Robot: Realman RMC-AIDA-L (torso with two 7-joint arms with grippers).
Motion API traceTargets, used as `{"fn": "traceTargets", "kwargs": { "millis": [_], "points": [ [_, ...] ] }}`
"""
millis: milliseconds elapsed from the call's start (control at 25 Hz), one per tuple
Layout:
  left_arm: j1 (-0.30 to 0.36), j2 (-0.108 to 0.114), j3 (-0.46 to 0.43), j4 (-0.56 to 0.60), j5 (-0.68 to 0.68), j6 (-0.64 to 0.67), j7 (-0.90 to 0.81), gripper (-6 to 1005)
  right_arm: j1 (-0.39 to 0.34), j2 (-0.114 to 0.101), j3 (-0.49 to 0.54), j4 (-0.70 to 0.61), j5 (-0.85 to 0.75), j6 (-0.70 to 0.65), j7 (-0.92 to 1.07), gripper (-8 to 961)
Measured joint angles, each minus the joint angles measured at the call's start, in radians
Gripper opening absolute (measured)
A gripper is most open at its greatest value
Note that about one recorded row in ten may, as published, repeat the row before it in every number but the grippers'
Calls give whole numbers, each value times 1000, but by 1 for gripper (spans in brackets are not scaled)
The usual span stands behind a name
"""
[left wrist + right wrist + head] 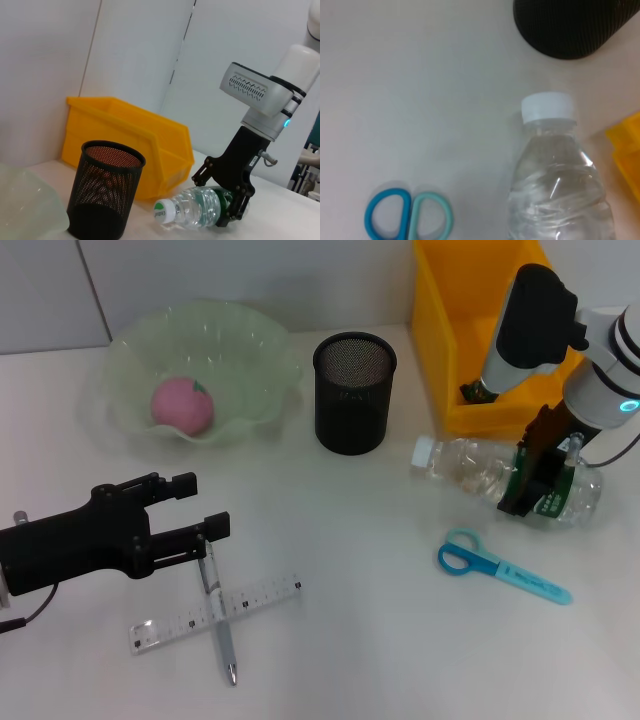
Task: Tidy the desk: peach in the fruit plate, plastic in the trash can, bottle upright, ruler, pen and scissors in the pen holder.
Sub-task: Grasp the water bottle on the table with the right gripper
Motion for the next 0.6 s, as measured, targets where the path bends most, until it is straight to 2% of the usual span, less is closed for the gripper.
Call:
{"fn": "traceTargets", "kwargs": {
  "millis": [600],
  "points": [
    [-3,0,0,0,0,1,0,778,-5,10,-1,2,-12,9,3,814]
  ]
}}
